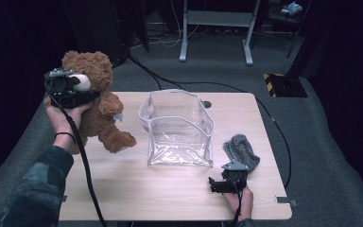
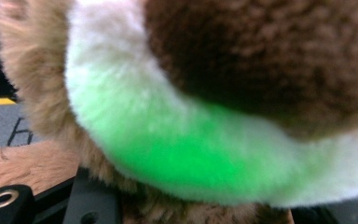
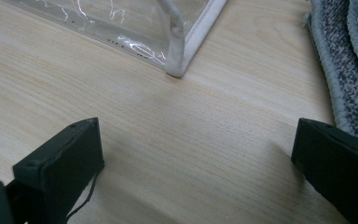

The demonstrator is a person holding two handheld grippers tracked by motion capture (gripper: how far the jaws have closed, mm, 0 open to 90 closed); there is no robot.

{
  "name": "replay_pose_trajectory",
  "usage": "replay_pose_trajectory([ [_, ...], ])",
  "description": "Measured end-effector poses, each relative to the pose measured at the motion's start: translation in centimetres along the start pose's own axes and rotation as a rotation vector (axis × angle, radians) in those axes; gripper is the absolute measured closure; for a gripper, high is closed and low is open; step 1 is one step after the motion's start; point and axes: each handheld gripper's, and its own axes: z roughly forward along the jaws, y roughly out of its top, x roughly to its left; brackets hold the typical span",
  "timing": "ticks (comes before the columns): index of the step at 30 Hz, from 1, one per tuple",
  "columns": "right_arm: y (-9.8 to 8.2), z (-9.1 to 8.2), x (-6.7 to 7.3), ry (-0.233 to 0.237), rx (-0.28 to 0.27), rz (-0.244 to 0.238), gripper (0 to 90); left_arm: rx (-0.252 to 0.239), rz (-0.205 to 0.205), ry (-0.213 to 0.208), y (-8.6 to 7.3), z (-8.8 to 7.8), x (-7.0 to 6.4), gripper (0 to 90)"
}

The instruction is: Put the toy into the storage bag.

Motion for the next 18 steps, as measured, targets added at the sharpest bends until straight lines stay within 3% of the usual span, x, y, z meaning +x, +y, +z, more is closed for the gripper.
replay_pose_trajectory([
  [9, 0.0, 0.0, 0.0, -0.001, -0.001, -0.001, 1.4, -0.024, 0.000, 0.008, 1.8, 0.1, -0.6, 45.8],
  [18, 0.0, 0.0, 0.0, -0.001, -0.001, -0.001, 1.4, -0.054, 0.008, 0.009, 3.9, 0.3, -2.1, 45.7],
])
